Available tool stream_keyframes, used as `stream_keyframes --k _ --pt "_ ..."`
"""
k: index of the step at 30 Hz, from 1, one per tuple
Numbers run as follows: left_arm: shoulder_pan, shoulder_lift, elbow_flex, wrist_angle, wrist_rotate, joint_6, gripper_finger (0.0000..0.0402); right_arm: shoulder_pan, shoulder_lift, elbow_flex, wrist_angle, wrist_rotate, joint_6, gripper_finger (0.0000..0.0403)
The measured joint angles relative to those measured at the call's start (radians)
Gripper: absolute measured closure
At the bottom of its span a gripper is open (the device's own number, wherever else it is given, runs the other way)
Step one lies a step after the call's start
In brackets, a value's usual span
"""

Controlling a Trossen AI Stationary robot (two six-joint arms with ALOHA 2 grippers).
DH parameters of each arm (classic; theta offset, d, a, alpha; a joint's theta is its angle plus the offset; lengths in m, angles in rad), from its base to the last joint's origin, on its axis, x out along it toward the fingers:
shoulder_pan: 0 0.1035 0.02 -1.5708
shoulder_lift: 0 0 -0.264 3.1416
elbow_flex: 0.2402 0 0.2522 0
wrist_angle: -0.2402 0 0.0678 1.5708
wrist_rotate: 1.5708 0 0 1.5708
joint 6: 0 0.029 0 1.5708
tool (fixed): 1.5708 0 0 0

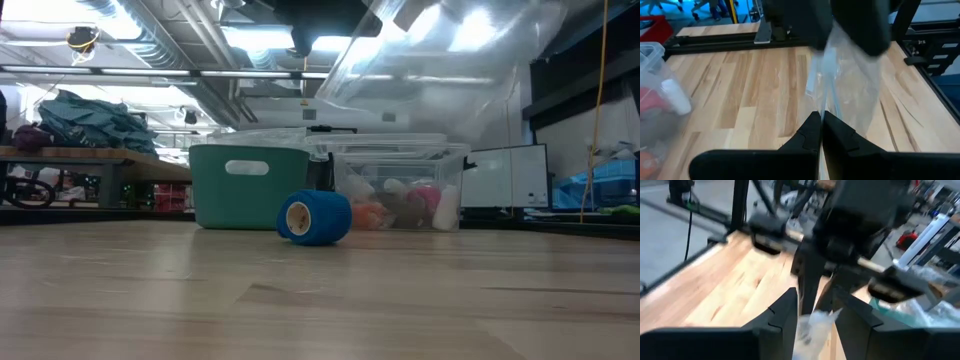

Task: Roll bandage
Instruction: Put the blue bandage into the transparent zip bag

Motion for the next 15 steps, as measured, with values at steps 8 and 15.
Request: stream_keyframes --k 8,15 --pt "0.000 -0.005 0.000 -0.002 0.000 0.000 0.0401 0.000 0.006 0.021 -0.107 -0.019 0.003 0.0293" --pt "-0.001 -0.005 0.000 -0.008 0.000 0.001 0.0401 0.000 0.006 0.021 -0.124 -0.063 0.004 0.0370"
